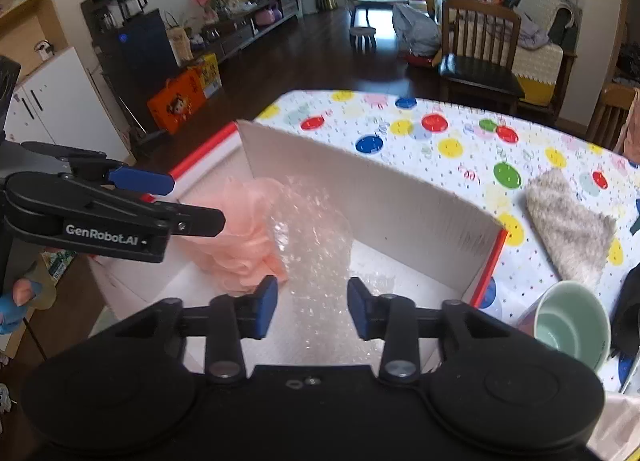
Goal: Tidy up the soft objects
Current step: 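Open both grippers to release the pouf and bubble wrap inside the box, then move the left gripper to the white cloth while the right moves to the clear plastic bag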
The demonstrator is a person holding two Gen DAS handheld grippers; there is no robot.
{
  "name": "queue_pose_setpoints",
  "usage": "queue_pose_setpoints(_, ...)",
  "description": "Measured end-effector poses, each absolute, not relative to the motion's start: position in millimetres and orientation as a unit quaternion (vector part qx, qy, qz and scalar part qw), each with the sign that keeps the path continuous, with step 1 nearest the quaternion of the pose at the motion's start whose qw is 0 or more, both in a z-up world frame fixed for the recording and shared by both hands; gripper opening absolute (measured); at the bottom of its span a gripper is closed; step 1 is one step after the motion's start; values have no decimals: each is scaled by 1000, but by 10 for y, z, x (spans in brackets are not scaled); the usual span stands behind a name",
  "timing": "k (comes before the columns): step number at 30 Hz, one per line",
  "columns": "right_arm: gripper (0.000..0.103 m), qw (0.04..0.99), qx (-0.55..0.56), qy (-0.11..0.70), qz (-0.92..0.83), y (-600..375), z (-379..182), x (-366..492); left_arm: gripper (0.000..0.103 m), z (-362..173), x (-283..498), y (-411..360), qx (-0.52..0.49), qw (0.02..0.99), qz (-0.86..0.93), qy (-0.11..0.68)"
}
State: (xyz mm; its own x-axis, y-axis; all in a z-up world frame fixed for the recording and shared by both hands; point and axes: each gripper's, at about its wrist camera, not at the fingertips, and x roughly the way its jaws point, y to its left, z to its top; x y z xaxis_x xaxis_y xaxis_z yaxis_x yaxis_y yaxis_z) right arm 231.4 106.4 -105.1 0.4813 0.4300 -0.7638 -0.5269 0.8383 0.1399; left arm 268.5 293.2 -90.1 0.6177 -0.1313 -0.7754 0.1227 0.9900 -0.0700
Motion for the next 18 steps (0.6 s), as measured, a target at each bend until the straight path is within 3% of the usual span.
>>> queue_pose_setpoints(4, 44, 864, -50, 411, 287, 991, -899, 2202, 74, -709, 2507, 2933, -12, 908, -80, 411)
queue_pose_setpoints(9, 61, 874, -38, 385, 293, 860, -680, 2008, 77, -496, 2303, 2837, -9, 920, -87, 382)
queue_pose_setpoints(13, 67, 881, -27, 367, 297, 717, -507, 1861, 82, -352, 2172, 2740, -15, 925, -98, 367)
queue_pose_setpoints(15, 80, 886, -23, 357, 294, 626, -431, 1791, 84, -299, 2121, 2678, -19, 927, -99, 362)
queue_pose_setpoints(18, 85, 892, -18, 344, 293, 471, -337, 1694, 84, -244, 2042, 2559, -19, 929, -102, 355)
